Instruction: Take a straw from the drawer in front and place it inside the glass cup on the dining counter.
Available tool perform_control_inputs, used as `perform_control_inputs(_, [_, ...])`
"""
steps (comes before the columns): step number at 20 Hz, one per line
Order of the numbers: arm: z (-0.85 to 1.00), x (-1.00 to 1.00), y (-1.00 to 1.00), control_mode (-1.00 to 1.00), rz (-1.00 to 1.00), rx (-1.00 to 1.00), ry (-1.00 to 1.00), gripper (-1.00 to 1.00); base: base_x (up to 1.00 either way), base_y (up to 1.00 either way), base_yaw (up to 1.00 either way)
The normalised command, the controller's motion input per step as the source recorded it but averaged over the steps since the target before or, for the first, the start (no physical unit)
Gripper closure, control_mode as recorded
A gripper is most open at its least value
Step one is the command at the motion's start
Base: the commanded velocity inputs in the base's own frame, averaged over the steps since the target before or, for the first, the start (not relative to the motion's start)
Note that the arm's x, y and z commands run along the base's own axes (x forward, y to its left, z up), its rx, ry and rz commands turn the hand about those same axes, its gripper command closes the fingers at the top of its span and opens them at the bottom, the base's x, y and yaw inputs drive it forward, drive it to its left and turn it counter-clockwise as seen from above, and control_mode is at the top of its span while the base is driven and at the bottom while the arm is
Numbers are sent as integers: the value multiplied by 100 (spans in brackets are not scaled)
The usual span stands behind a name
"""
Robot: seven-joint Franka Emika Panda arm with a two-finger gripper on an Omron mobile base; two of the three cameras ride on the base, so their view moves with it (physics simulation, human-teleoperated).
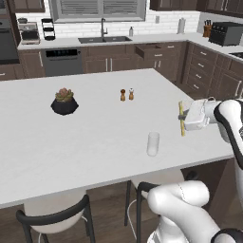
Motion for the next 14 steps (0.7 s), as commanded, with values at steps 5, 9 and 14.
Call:
perform_control_inputs(5, [-3,1,20,-100,17,0,0,100,0,0,0])
perform_control_inputs(9, [0,-2,7,-100,11,2,-7,100,0,0,0])
perform_control_inputs(14, [-11,0,11,-100,5,2,-1,100,0,0,0])
